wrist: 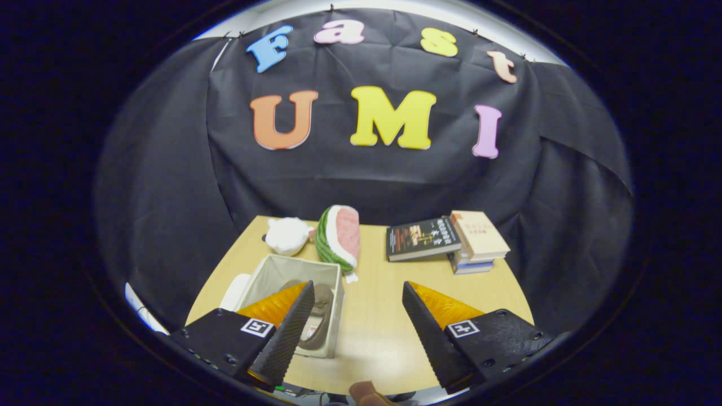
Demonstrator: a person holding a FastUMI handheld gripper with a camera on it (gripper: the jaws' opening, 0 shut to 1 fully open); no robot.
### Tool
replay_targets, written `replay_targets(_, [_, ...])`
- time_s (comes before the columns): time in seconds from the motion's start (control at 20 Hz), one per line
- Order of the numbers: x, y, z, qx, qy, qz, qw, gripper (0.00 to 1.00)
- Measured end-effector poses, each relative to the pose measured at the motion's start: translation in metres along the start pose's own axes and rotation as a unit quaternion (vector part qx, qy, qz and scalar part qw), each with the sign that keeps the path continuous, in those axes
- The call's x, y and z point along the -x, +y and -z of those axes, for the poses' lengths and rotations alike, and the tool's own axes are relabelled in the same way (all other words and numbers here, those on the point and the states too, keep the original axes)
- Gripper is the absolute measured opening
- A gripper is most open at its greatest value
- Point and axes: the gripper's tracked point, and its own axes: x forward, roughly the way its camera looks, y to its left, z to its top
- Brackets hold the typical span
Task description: Open the storage box then place both shoes into the box .Put the left shoe in first, then the right shoe, with the right side of both shoes facing outward in a uniform manner.
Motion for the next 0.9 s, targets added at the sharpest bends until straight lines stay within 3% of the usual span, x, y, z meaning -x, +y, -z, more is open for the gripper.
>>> replay_targets(0.25, [0.059,-0.063,-0.016,0.007,-0.092,0.036,0.995,0.96])
replay_targets(0.45, [0.101,-0.100,-0.013,0.010,-0.160,0.042,0.986,0.96])
replay_targets(0.7, [0.126,-0.134,-0.010,0.014,-0.200,0.044,0.979,0.95])
replay_targets(0.9, [0.127,-0.146,-0.009,0.008,-0.195,0.047,0.980,0.95])
